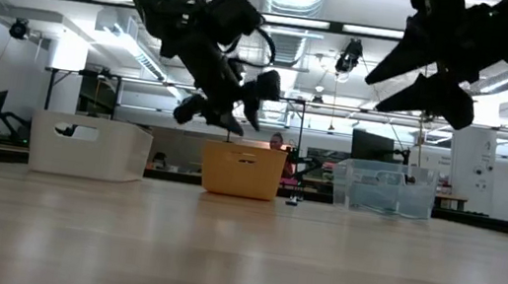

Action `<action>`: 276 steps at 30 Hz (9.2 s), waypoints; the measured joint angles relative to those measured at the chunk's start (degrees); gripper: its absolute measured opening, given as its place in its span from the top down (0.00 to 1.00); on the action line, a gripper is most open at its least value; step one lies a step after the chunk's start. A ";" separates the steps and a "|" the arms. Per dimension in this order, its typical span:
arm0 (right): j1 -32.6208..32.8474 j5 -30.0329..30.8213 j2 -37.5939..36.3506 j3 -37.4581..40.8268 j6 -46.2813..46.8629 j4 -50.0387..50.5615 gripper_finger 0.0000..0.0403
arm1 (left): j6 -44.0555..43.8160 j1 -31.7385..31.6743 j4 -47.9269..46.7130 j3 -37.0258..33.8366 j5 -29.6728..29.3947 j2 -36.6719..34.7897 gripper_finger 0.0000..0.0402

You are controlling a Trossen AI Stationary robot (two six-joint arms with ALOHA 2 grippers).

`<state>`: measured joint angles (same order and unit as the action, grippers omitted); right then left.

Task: Sort silverware by color (type)
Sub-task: Put the blue fork into the transparent bin

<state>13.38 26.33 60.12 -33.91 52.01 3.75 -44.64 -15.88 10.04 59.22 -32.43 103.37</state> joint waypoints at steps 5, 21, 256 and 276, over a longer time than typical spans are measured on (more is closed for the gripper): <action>0.33 2.10 0.34 -1.93 0.97 0.01 0.48 | 9.68 2.04 1.69 0.00 0.99 -3.82 0.66; -1.80 5.76 14.79 -19.16 -1.23 14.90 0.48 | 52.92 14.16 1.78 -4.05 1.99 -26.15 0.69; -17.99 -29.93 36.70 -36.30 17.90 40.35 0.63 | 55.08 14.62 1.43 -25.29 5.88 -57.29 0.69; -17.49 -28.19 51.18 -57.82 7.90 64.37 0.63 | 55.10 14.56 -0.18 -25.29 2.90 -56.83 0.69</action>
<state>-4.11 -1.86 111.30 -91.72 59.91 68.12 10.46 -1.32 9.85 33.93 -29.53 46.54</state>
